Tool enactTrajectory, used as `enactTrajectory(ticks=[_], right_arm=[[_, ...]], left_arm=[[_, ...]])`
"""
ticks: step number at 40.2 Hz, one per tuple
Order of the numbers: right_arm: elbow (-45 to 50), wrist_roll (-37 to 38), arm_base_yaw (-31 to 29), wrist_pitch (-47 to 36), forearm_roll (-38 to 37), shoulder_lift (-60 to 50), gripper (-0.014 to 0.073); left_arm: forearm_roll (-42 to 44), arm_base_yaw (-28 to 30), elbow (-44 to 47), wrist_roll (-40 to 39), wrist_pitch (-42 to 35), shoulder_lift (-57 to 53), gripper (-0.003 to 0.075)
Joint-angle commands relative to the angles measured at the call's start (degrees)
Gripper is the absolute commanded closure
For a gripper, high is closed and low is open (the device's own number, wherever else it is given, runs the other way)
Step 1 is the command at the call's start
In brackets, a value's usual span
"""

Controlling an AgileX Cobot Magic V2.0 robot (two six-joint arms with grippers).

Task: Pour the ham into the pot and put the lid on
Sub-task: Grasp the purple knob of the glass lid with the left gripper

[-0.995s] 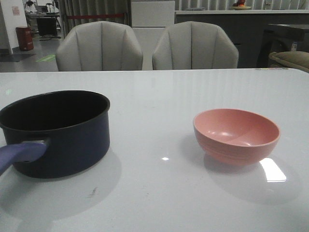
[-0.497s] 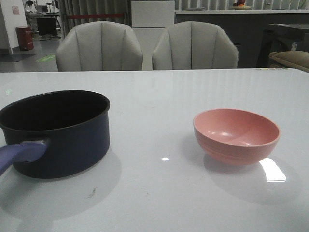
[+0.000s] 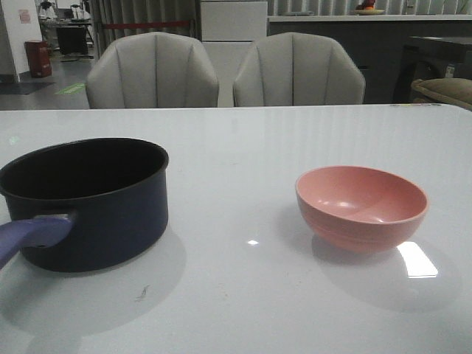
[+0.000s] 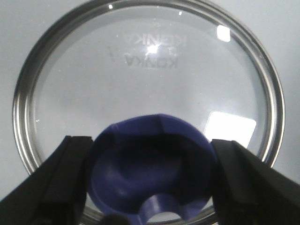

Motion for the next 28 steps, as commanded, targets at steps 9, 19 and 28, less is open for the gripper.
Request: enactTrajectory(ticks=[9,19,28], right_arm=[[-1.44,-0.35,0.1,-4.58,0.4,0.3,0.0444],[-1.44,-0.35,0.1,-4.58,0.4,0.3,0.0444],[-1.44,-0.35,0.1,-4.58,0.4,0.3,0.0444]], left_arm=[[-0.21,0.04,-2.96,-0.24,-0.62,-3.16,0.0387],[-0.21,0.04,-4.57,0.0,-0.84,-5.84,0.0387],[-0.31,0.04,-6.42,0.99,0.25,-9.08,0.0387]])
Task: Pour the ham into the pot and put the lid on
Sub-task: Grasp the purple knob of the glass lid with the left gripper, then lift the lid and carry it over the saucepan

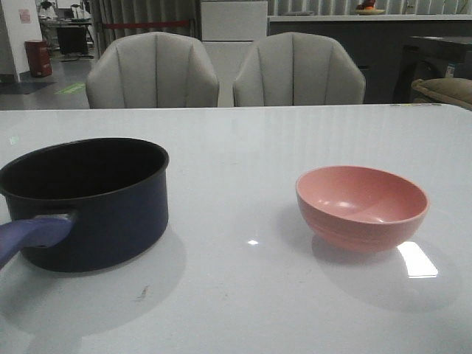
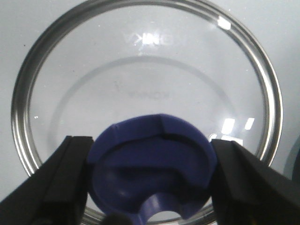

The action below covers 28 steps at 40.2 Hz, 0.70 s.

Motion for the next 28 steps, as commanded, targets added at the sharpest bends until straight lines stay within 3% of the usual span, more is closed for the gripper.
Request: enactTrajectory(ticks=[1,12,18,28], right_arm=[[-1.44,-0.35,0.1,-4.58,0.4,0.3,0.0444],[-1.44,-0.35,0.1,-4.58,0.4,0.3,0.0444],[-1.44,-0.35,0.1,-4.58,0.4,0.3,0.0444],[-1.44,-0.35,0.1,-4.58,0.4,0.3,0.0444]], left_arm=[[-0.21,0.04,-3.13,0.39,-0.75,-5.43,0.0387],[-1.99,-3.11,-8.72,1.84,3.06,-11.55,0.0387],[-2.15,-9.77,-10.8,3.55,6.91,-11.91,0.0387],[-2.15,-21.9,-10.93,3.55,7.01,-10.44,0.0387]])
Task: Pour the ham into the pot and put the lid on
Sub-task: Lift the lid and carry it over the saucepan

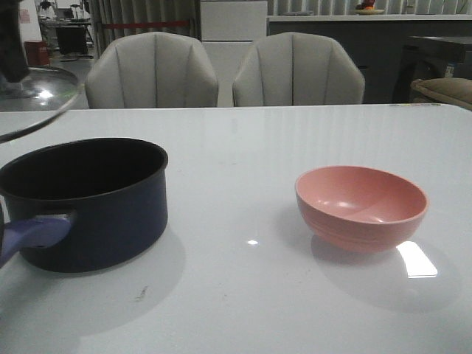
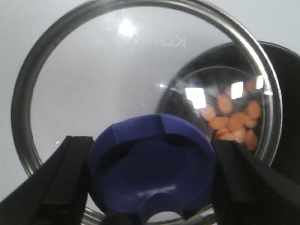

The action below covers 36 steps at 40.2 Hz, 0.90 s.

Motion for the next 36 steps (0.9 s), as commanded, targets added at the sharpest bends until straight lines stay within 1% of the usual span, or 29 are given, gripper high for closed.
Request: enactTrajectory(ticks=[1,5,9,21,27,36], right_arm=[[-1.44,-0.35,0.1,-4.58,0.4,0.3,0.0444],[-1.44,-0.35,0.1,-4.58,0.4,0.3,0.0444],[-1.44,-0.35,0.1,-4.58,0.4,0.3,0.0444],[-1.44,-0.35,0.1,-4.58,0.4,0.3,0.0444],[-1.44,-0.35,0.1,-4.58,0.4,0.3,0.0444],[-1.44,-0.35,0.1,-4.58,0.4,0.3,0.0444]], left_arm=[[-0.62,-4.0,-2.11,0.0,-1.93,-1.39,0.0387],[-0.62,-7.55,-2.2,0.0,-1.8,-0.32,0.0387],[-0.62,-9.4,-2.69,0.0,-1.33,0.54,0.0387],[-2.04,-9.88,-2.78,0.0,0.75,3.37,0.0386],[-2.94,-9.88,-2.78,0.35,-1.38,3.64,0.0386],[-2.94,-9.88,-2.78,0.46,-2.13,3.64,0.0386]])
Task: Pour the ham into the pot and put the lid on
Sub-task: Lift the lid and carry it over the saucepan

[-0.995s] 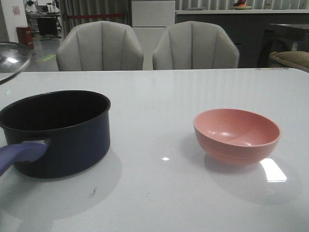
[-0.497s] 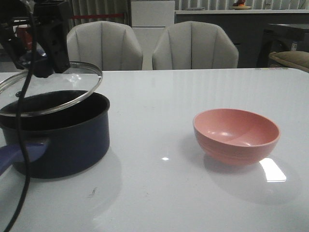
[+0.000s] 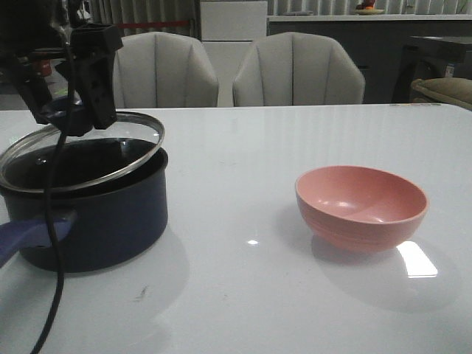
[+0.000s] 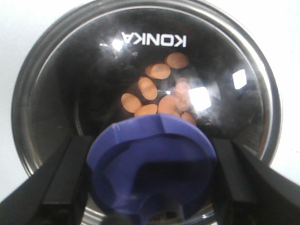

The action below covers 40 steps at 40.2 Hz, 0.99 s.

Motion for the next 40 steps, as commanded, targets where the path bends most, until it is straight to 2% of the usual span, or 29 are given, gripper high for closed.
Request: enactTrajectory(ticks=[1,18,21,25,29,40], right_arm=[[-1.44,-0.35,0.1,-4.58,0.4,0.3,0.0444],[-1.44,-0.35,0.1,-4.58,0.4,0.3,0.0444],[-1.44,-0.35,0.1,-4.58,0.4,0.3,0.0444],[-1.44,-0.35,0.1,-4.58,0.4,0.3,0.0444],[-1.44,-0.35,0.1,-4.58,0.4,0.3,0.0444],[-1.44,-0.35,0.1,-4.58,0.4,0.3,0.0444]], left_arm=[[-0.97,-0.38,-1.95,0.19,-2.1,-2.96,0.0386],[-0.12,-0.38,-2.08,0.19,-0.94,-0.99,0.0377],[0.51,-0.38,-2.19,0.19,-0.94,-0.99,0.0325],[0.68,-0.38,-2.19,0.19,-0.94,-0.99,0.0198],[0.68,-0.38,-2.19,0.19,-0.94,-0.99,0.0118],[0.68,-0.38,-4.24,0.19,-1.16,-0.99,0.0104]])
